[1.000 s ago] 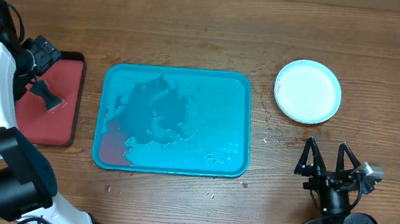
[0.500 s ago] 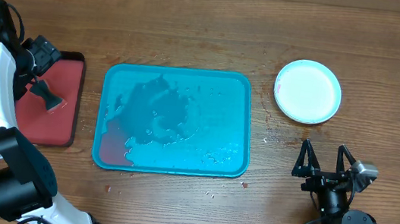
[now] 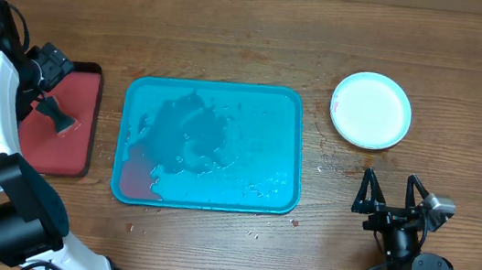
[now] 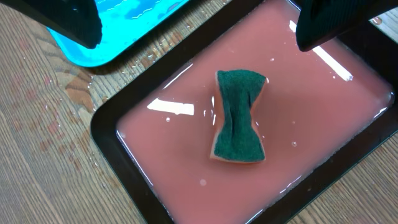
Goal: Clean dirty plates on tray and stack at the side
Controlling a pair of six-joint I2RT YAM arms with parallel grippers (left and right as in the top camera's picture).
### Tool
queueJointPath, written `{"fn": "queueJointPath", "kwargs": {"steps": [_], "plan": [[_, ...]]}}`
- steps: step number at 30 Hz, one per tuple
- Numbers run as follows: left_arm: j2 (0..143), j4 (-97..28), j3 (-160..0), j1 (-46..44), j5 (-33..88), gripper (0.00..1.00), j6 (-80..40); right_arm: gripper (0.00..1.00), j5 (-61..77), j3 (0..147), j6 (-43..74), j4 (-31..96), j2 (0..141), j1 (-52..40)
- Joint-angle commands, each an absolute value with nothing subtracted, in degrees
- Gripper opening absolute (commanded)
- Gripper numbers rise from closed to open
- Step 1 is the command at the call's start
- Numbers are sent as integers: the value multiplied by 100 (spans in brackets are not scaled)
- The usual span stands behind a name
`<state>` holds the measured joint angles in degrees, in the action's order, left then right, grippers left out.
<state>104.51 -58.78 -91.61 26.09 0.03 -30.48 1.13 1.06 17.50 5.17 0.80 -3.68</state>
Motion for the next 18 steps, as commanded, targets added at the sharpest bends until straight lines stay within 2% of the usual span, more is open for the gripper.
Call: {"fn": "queueJointPath", "kwargs": {"steps": [1, 18], "plan": [[10377, -5887, -9198, 2620, 3, 100, -3000, 100, 110, 45, 1686, 480, 16, -325], [10335, -6016, -9198, 2585, -237, 100, -2672, 100, 110, 45, 1686, 480, 16, -325]]}}
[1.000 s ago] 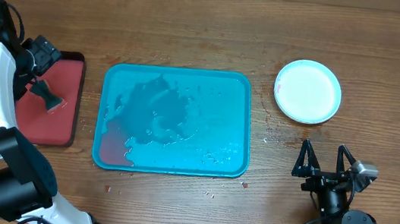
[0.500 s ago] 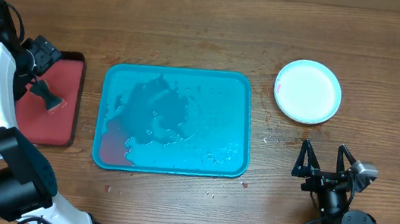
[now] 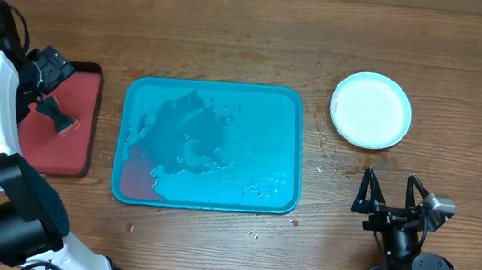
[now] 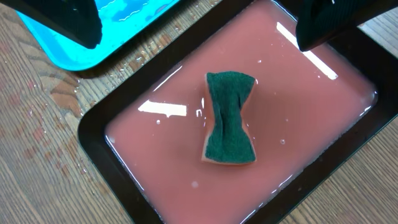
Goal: Clean dirty plates on tray and stack at the side
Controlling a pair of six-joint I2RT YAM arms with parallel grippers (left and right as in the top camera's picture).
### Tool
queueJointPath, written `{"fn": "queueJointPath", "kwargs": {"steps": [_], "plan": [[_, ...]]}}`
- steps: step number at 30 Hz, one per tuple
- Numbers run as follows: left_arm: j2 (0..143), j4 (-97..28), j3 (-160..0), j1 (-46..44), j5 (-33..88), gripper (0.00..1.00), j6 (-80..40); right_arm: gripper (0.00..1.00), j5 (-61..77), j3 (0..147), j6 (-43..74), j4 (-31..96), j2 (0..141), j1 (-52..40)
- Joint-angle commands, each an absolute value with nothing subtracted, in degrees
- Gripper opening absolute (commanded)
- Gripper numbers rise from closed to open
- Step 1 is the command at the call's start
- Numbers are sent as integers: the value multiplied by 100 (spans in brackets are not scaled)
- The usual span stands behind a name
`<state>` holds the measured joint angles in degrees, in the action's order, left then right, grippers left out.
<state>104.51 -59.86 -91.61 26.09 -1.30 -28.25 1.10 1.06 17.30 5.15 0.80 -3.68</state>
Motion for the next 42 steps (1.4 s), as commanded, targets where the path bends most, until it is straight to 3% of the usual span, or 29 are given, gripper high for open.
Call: {"fn": "queueJointPath", "kwargs": {"steps": [1, 12, 24, 42], "plan": [[10280, -6088, -9198, 2576, -231, 100, -2674, 100, 110, 45, 1688, 478, 16, -325], [8486, -6031, -8584, 1944, 1, 100, -2029, 100, 110, 45, 1686, 478, 16, -325], [5419, -2777, -4727, 403, 5, 100, -1328, 100, 110, 45, 1686, 478, 16, -325], [2383, 613, -711, 296, 760, 100, -613, 100, 110, 45, 1688, 480, 16, -325]]}}
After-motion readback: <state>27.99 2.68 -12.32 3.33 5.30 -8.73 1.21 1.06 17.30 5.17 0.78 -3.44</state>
